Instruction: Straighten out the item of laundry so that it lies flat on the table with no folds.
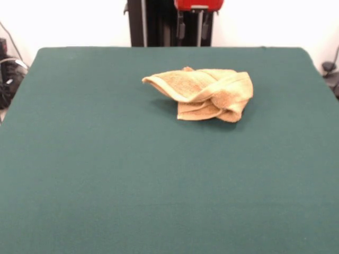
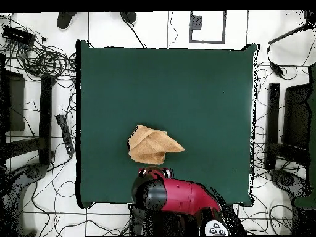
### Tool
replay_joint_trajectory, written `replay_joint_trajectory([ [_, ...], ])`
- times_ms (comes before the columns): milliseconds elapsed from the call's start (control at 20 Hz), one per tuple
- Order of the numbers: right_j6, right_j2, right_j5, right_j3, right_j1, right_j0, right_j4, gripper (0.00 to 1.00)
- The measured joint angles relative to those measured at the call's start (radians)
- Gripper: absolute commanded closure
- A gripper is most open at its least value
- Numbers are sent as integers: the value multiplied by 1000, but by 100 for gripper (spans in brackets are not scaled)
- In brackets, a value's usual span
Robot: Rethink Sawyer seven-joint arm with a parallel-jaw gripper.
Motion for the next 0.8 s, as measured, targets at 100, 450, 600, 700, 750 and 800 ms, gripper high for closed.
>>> replay_joint_trajectory([
  [100,0,4,0,0,1,-6,-3,0],
  [450,0,4,0,0,1,-6,-3,0],
  [600,0,4,0,-1,1,-6,-3,0],
  [700,0,4,0,-4,3,-5,-3,0],
  [750,0,4,0,-9,6,-6,-3,0],
  [800,0,4,0,-11,8,-6,-3,0],
])
